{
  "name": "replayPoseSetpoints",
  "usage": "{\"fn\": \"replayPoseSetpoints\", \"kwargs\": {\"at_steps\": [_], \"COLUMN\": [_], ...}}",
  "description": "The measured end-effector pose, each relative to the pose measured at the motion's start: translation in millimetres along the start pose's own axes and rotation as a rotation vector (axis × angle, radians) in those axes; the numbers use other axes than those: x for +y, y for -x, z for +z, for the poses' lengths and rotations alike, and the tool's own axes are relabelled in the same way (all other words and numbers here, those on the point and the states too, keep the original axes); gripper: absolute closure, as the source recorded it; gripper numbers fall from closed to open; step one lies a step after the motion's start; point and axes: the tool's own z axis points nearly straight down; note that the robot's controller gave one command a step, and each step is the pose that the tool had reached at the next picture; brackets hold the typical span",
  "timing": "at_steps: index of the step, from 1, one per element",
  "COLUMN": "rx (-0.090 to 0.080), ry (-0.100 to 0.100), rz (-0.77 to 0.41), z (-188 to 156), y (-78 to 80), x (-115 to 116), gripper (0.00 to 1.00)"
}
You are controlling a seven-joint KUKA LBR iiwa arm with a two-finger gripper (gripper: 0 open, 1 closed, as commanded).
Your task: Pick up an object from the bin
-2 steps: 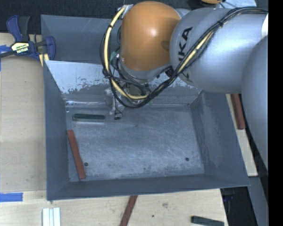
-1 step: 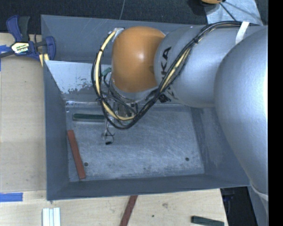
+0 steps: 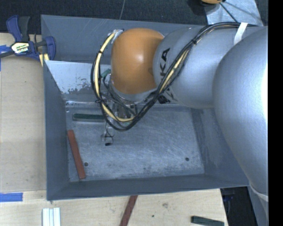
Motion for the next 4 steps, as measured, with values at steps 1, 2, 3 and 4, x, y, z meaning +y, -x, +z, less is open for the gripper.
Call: {"fn": "replayPoseSetpoints", "kwargs": {"at_steps": [1,2,3,4], "rx": [-0.001,-0.001,-0.002,-0.001], "ry": [0.000,0.000,0.000,0.000], "rz": [-0.106,-0.106,-0.105,-0.105], "z": [89.4,89.6,89.0,89.6], "y": [29.3,29.1,29.5,29.2], "x": [-38.6,-38.5,-38.3,-38.6], "gripper": [1.00,0.00,1.00,0.00]}}
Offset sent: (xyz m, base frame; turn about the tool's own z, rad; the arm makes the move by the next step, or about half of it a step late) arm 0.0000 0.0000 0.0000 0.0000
